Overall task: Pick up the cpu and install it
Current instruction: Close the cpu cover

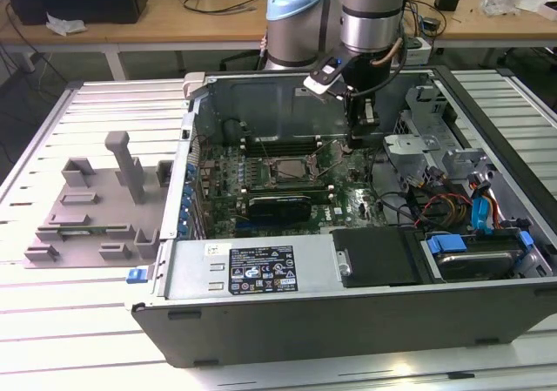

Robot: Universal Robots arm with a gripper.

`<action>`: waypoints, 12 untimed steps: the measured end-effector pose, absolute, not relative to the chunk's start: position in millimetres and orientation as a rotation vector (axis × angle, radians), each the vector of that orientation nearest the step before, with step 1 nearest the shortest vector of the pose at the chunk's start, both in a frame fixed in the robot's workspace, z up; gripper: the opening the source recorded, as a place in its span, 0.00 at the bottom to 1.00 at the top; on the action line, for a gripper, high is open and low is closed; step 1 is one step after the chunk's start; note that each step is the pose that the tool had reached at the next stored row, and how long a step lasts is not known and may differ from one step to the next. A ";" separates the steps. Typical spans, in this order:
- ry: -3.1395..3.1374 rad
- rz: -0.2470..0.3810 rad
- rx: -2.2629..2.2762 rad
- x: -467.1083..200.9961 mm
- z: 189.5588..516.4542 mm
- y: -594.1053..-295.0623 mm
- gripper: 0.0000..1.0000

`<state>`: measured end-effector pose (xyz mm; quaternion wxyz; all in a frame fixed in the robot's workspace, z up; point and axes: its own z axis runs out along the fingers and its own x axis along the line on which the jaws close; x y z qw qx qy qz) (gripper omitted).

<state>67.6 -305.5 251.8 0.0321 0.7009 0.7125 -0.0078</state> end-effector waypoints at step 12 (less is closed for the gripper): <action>2.201 -0.039 2.165 67.4 242.5 -305.5 0.11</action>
